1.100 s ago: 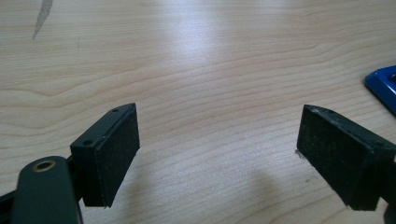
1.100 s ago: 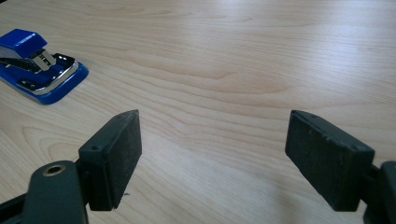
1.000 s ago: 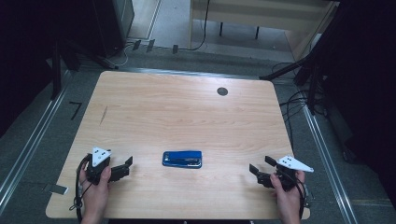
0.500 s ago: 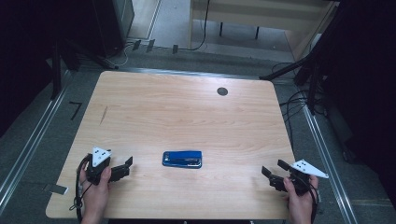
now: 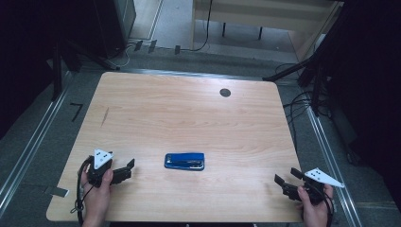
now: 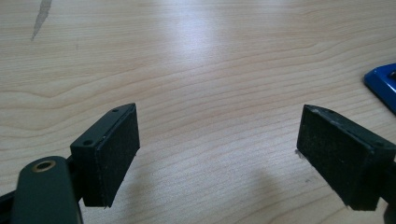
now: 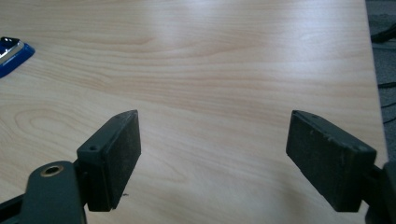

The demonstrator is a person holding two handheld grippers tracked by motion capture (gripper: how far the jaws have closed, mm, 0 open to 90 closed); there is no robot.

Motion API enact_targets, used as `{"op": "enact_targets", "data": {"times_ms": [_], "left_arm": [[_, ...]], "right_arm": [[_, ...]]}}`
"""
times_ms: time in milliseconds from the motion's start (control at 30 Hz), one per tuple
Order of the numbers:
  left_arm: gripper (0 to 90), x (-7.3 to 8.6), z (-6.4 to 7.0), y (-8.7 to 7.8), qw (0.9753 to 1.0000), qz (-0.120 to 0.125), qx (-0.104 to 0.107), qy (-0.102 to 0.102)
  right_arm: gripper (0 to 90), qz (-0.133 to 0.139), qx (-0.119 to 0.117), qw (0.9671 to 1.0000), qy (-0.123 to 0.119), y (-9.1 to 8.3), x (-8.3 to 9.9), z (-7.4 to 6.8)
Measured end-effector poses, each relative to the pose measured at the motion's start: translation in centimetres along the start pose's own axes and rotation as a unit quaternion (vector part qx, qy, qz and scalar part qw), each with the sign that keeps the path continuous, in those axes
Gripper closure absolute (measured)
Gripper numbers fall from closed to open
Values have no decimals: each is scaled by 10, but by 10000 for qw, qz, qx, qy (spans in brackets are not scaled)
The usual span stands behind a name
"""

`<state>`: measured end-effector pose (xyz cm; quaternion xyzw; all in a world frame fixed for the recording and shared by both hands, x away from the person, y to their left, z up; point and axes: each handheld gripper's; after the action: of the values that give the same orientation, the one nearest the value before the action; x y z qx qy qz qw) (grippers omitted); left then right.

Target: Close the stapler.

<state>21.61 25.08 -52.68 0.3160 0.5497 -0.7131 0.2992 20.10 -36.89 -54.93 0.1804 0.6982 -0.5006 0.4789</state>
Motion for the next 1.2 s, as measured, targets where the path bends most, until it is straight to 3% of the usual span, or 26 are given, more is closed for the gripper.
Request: {"op": "enact_targets", "data": {"times_ms": [200,600,933,1200], "left_arm": [[137,0,1,0,10000,-25,-30,38],[136,0,2,0,10000,-32,-41,72],[137,0,3,1,9999,-84,-45,128],[136,0,4,2,9997,-108,-50,192]], "right_arm": [[186,65,75,9999,137,-9,6,8],[176,57,171,9996,221,-9,9,17],[151,-60,22,9999,98,-6,8,16],[143,-100,40,9999,102,-6,8,16]]}}
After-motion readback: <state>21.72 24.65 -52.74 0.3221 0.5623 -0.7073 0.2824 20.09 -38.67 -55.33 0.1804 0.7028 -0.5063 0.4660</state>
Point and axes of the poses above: each handheld gripper's, and its own axes: y roughly forward along the jaws, x roughly out of its underside, z roughly to its right, and after that the axes turned 12 degrees about -y, right-handed
